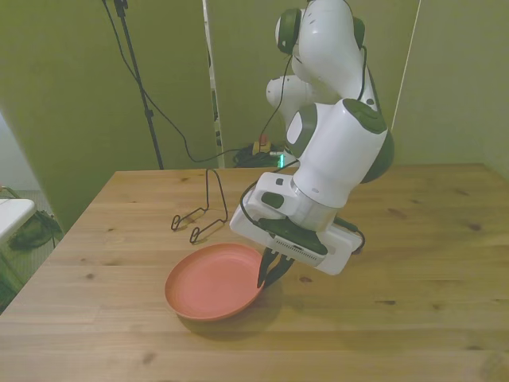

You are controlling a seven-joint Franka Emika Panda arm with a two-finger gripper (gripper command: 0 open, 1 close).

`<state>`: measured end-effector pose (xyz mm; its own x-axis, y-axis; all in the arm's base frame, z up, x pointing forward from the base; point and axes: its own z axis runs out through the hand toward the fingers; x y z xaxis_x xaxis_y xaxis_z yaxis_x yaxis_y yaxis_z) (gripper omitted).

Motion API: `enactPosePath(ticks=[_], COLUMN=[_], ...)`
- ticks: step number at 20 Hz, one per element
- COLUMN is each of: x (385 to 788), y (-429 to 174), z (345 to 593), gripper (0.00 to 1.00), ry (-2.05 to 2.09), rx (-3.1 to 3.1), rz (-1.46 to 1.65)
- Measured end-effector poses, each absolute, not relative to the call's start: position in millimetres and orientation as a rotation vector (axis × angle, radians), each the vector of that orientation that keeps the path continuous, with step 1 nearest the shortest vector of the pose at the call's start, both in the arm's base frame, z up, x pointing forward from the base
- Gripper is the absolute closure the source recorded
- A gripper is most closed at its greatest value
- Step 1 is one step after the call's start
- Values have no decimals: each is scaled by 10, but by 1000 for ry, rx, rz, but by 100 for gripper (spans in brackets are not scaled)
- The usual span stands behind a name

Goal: Unload the plate

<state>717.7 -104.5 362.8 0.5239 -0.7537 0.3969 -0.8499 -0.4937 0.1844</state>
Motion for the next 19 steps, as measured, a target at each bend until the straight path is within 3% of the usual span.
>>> enactPosePath(ticks=[13,16,19], x=[7126,7089,6970], y=[-1085,-1059,-956], z=[3685,3902,4372], gripper=[0,0,0], ry=[-1367,-1383,-1391], rx=[2457,2503,2589], rz=[348,359,391])
